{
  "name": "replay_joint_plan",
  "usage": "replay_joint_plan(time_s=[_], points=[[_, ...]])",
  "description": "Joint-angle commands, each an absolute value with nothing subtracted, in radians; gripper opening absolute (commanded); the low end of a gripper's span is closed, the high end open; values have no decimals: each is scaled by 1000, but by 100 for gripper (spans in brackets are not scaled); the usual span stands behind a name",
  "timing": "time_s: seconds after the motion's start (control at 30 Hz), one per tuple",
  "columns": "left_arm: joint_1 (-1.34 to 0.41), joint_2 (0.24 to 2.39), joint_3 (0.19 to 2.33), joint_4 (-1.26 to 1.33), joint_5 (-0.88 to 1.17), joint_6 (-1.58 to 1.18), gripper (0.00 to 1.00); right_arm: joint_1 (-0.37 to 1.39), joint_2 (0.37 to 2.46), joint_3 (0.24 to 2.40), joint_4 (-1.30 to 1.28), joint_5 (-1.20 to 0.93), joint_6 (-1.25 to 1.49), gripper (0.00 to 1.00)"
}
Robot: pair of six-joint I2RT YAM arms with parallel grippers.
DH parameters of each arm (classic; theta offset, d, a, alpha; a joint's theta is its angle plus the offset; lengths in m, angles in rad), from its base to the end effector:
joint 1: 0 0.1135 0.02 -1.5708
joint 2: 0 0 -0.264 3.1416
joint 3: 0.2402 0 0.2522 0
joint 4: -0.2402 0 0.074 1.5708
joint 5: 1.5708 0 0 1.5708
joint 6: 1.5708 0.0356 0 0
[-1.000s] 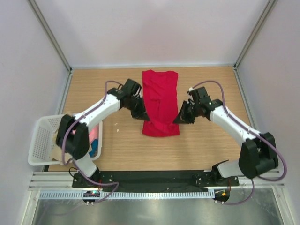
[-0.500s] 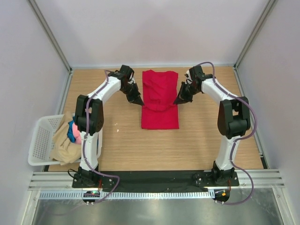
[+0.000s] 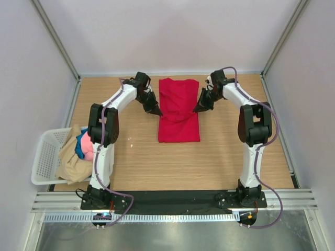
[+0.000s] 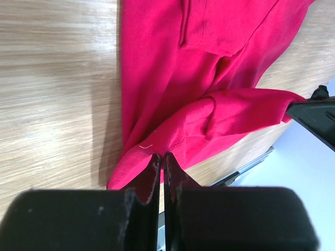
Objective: Fold and stack the t-shirts
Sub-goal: Fold the tshirt
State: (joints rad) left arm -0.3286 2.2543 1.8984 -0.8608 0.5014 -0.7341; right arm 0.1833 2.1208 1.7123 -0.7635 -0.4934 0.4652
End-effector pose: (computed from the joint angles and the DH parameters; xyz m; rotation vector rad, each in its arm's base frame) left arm 0.4428 -0.1691 0.1904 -0.4619 2.9188 -0.9194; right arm 0.4370 0.0982 0.1992 0.2523 2.7926 0.8487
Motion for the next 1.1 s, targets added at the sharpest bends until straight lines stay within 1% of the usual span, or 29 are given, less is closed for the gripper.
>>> replay_joint_plan(time_s=[0.0, 0.57, 0.63, 0.77, 0.8, 0.87, 0.9, 0.93, 0.97, 1.0, 1.03, 1.07], points=[[-310, 2253, 1951, -825, 546, -759, 0, 170, 2135, 1790, -768, -517, 462, 1], [-293, 2325, 2008, -798, 578, -808, 0, 144, 2229, 1882, -784, -548, 474, 1], [-288, 2330, 2006, -798, 577, -808, 0, 144, 2240, 1888, -790, -546, 476, 4], [-279, 2344, 2029, -793, 557, -813, 8, 118, 2269, 1905, -761, -541, 518, 11], [-278, 2356, 2043, -798, 528, -795, 16, 107, 2276, 1907, -724, -532, 538, 15], [-276, 2373, 2124, -874, 479, -764, 25, 92, 2293, 1923, -695, -525, 580, 21], [-275, 2376, 2140, -896, 444, -727, 33, 86, 2298, 1940, -709, -497, 584, 25], [-275, 2369, 2152, -931, 431, -707, 36, 84, 2301, 1963, -733, -479, 581, 35], [-273, 2355, 2152, -946, 411, -683, 39, 84, 2295, 2011, -767, -454, 551, 40], [-273, 2314, 2140, -962, 385, -640, 46, 87, 2283, 2028, -838, -393, 526, 43], [-273, 2287, 2122, -983, 336, -617, 48, 92, 2269, 2045, -869, -368, 500, 47], [-273, 2258, 2058, -983, 319, -601, 52, 100, 2254, 2045, -899, -345, 444, 48]])
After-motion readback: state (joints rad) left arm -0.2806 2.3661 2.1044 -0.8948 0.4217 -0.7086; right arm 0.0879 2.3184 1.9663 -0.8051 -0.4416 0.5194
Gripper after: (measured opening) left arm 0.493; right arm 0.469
